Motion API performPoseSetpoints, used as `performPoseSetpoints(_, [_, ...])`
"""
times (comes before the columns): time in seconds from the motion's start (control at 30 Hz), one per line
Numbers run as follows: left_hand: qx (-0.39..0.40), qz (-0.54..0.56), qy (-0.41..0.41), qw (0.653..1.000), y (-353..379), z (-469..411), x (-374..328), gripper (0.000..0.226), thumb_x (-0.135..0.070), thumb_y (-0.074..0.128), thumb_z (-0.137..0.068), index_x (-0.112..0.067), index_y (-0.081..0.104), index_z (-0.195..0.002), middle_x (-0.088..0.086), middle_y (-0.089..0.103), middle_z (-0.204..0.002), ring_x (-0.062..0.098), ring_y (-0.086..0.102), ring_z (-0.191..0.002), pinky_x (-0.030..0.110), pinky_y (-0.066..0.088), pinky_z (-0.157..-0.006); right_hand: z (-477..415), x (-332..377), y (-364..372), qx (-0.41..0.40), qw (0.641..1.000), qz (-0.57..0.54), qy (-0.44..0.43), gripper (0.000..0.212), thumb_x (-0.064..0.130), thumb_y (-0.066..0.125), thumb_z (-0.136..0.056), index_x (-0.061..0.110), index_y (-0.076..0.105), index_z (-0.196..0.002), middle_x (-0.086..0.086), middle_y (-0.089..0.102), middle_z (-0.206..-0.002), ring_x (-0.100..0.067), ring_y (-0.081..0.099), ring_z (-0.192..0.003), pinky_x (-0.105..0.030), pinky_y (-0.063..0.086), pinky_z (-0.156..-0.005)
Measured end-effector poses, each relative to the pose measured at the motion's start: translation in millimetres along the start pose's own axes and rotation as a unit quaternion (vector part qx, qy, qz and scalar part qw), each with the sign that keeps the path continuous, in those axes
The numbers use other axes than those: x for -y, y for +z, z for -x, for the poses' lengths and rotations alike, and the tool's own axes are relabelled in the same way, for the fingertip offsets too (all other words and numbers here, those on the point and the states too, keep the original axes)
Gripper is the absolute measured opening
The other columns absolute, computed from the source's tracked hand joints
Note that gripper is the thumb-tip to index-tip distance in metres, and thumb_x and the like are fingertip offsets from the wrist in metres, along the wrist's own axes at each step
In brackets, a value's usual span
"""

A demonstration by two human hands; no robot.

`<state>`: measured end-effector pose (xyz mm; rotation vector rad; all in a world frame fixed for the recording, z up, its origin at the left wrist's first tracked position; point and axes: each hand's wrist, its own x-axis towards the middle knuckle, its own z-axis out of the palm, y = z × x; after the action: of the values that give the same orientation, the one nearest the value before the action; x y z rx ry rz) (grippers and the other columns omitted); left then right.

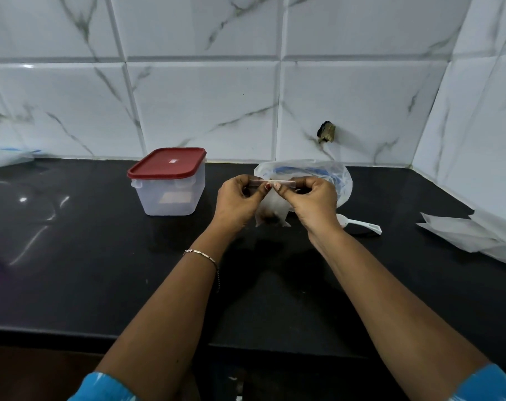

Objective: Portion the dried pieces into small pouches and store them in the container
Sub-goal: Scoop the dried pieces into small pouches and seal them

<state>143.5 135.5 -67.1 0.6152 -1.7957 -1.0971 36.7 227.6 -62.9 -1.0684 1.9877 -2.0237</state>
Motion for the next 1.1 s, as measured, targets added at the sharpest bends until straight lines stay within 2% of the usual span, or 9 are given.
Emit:
performPoseSetpoints(0.1, [-0.007, -0.003, -0.006, 1.0, -4.0, -1.3, 0.3, 0.018, -0.025, 0.075, -0.082, -0.013, 0.07, -0.094, 0.003, 0.071, -0.088, 0.014, 0.066, -0.085, 0.024, 0.054, -0.076, -1.3, 1.5, -5.6, -0.004, 1.0, -0.011, 0.003, 0.021, 0.031, 0.085, -0.07, 0.022, 0.066, -0.065, 0.008, 0.065, -0.064, -0.004, 0.059, -0.057, -0.02, 0.049, -0.056])
performPoseSetpoints(0.17, [-0.008, 0.007, -0.007, 1.0, -7.1, -2.8, 1.0, 0.021, -0.025, 0.076, -0.081, -0.011, 0.071, -0.095, 0.004, 0.071, -0.088, 0.016, 0.066, -0.086, 0.026, 0.055, -0.076, -2.5, 2.8, -6.6, 0.012, 1.0, -0.022, -0.003, 0.015, 0.023, 0.081, -0.076, 0.022, 0.068, -0.069, 0.007, 0.067, -0.068, -0.004, 0.06, -0.064, -0.02, 0.049, -0.065])
performPoseSetpoints(0.3, [-0.01, 0.047, -0.032, 0.998, -11.2, -7.2, 2.4, 0.009, -0.019, 0.072, -0.085, -0.014, 0.07, -0.092, 0.002, 0.069, -0.089, 0.016, 0.064, -0.09, 0.024, 0.052, -0.075, -6.1, 2.9, -7.4, 0.029, 1.0, -0.003, -0.011, 0.016, 0.019, 0.075, -0.083, 0.026, 0.068, -0.07, 0.009, 0.069, -0.073, -0.008, 0.064, -0.075, -0.032, 0.054, -0.083])
performPoseSetpoints(0.43, [-0.018, 0.037, -0.038, 0.998, -12.6, -12.1, 4.9, 0.003, -0.019, 0.072, -0.085, -0.02, 0.071, -0.088, 0.002, 0.07, -0.09, 0.014, 0.063, -0.089, 0.027, 0.052, -0.079, -8.0, 1.4, -8.3, 0.019, 1.0, 0.014, -0.016, 0.019, 0.023, 0.078, -0.08, 0.029, 0.067, -0.066, 0.013, 0.068, -0.071, -0.009, 0.066, -0.077, -0.035, 0.054, -0.085])
performPoseSetpoints(0.6, [-0.029, 0.052, -0.033, 0.998, -14.9, -9.6, 6.8, 0.009, -0.021, 0.076, -0.081, -0.015, 0.073, -0.086, 0.008, 0.071, -0.089, 0.02, 0.064, -0.088, 0.035, 0.054, -0.084, -6.0, 6.9, -13.3, 0.014, 0.999, -0.028, -0.023, 0.013, 0.019, 0.08, -0.078, 0.022, 0.069, -0.071, 0.009, 0.069, -0.073, -0.004, 0.065, -0.072, -0.018, 0.051, -0.075])
performPoseSetpoints(0.7, [-0.03, 0.07, -0.046, 0.996, -20.3, -6.5, 6.6, 0.015, -0.024, 0.074, -0.084, -0.01, 0.071, -0.089, 0.007, 0.07, -0.087, 0.017, 0.063, -0.084, 0.033, 0.054, -0.077, -1.0, 9.9, -12.0, 0.06, 0.996, -0.052, -0.035, 0.009, 0.015, 0.073, -0.084, 0.018, 0.068, -0.077, 0.006, 0.069, -0.077, -0.003, 0.062, -0.072, -0.01, 0.048, -0.067])
performPoseSetpoints(0.83, [-0.003, 0.1, -0.088, 0.991, -29.1, 7.6, 2.4, 0.011, -0.023, 0.062, -0.093, -0.014, 0.063, -0.089, 0.001, 0.065, -0.082, 0.015, 0.062, -0.08, 0.029, 0.054, -0.065, 6.9, 11.2, -2.5, 0.13, 0.99, -0.056, -0.019, 0.016, 0.017, 0.057, -0.097, 0.018, 0.061, -0.082, 0.002, 0.066, -0.076, -0.003, 0.061, -0.063, -0.013, 0.045, -0.052])
performPoseSetpoints(0.97, [-0.017, 0.09, -0.094, 0.991, -47.2, 20.3, 2.4, 0.014, -0.026, 0.057, -0.097, -0.014, 0.058, -0.089, 0.005, 0.061, -0.082, 0.026, 0.06, -0.082, 0.05, 0.055, -0.076, 16.6, 14.7, 18.0, 0.17, 0.985, -0.028, -0.006, 0.016, 0.02, 0.048, -0.101, 0.016, 0.054, -0.086, -0.003, 0.061, -0.076, -0.012, 0.06, -0.062, -0.018, 0.046, -0.047])
performPoseSetpoints(1.1, [-0.07, 0.048, -0.102, 0.991, -76.8, 28.3, 3.5, 0.012, -0.022, 0.056, -0.098, -0.011, 0.058, -0.093, 0.002, 0.061, -0.083, 0.014, 0.058, -0.072, 0.028, 0.054, -0.061, 32.1, 20.8, 53.4, 0.196, 0.98, -0.007, 0.018, 0.015, 0.024, 0.044, -0.102, 0.013, 0.05, -0.092, -0.005, 0.061, -0.072, -0.015, 0.062, -0.054, -0.022, 0.045, -0.041])
